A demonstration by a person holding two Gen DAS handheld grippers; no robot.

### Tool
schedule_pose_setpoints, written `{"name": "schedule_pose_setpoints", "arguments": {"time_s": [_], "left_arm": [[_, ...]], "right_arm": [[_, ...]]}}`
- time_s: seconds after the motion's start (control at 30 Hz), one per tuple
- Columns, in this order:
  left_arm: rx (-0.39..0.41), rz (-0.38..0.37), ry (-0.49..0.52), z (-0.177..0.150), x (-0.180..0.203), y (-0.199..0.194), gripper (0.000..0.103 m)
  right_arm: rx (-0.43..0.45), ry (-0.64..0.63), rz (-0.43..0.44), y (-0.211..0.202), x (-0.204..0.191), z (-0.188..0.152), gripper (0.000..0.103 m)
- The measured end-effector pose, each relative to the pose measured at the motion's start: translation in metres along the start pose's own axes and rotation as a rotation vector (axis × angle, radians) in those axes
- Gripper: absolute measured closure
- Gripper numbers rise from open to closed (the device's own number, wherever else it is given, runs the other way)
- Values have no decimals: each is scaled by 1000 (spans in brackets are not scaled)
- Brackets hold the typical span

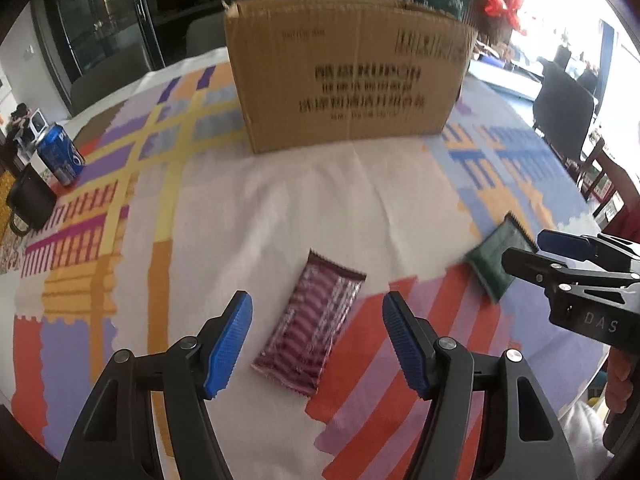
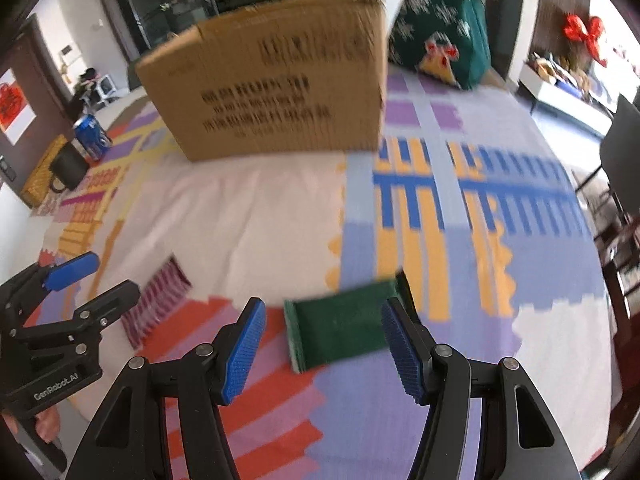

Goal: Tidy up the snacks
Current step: 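Grasp the striped chocolate bar with the left tool while the right tool grasps the dark green packet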

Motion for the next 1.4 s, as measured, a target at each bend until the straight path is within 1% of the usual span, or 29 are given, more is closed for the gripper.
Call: {"name": "schedule_pose_setpoints", "arguments": {"time_s": [0.13, 0.33, 0.43, 0.6, 0.77, 0.9, 1.0, 1.13, 1.27, 1.33, 1.37, 1.4], "left_arm": [[-40, 10, 4, -6, -1, 13, 36], [-80, 15, -8, -10, -6, 28, 36], [-86, 19, -13, -10, -9, 32, 36], [-98, 18, -28, -8, -13, 39, 36], [-101, 4, -80, -4, -22, 43, 36], [-99, -13, -109, -3, -28, 44, 36], [-95, -12, -112, -3, -29, 44, 36], [-85, -1, -107, -3, -28, 45, 37], [-74, 8, -100, -1, -28, 45, 43], [-65, 8, -102, -1, -29, 44, 53], [-62, 6, -102, -1, -29, 43, 55], [-61, 4, -102, 0, -29, 43, 61]], "right_arm": [[-52, 22, -6, 13, 6, -12, 42], [-82, 56, -19, 23, 12, -18, 42], [-100, 66, -5, 29, 11, -19, 42], [-84, 70, 0, 34, 9, -13, 42], [-89, 71, 26, 44, 4, -1, 42], [-86, 42, 43, 49, -6, 8, 42], [-83, 13, 38, 50, -17, 12, 42], [-67, -33, 1, 53, -31, 16, 42], [-32, -117, -65, 55, -48, 15, 41], [-18, -126, -61, 55, -52, 14, 41], [-13, -127, -61, 55, -54, 14, 41], [-9, -129, -60, 56, -55, 14, 41]]}}
Point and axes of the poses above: each gripper's, at about its wrist camera, not at the fingertips, and y roughly the way its jaws point, x to its right, z to its top, the point moved 3 cm from there along y, roughly the way its jaws point, and after that the axes turned 13 degrees about -z, right-handed, at the moved point
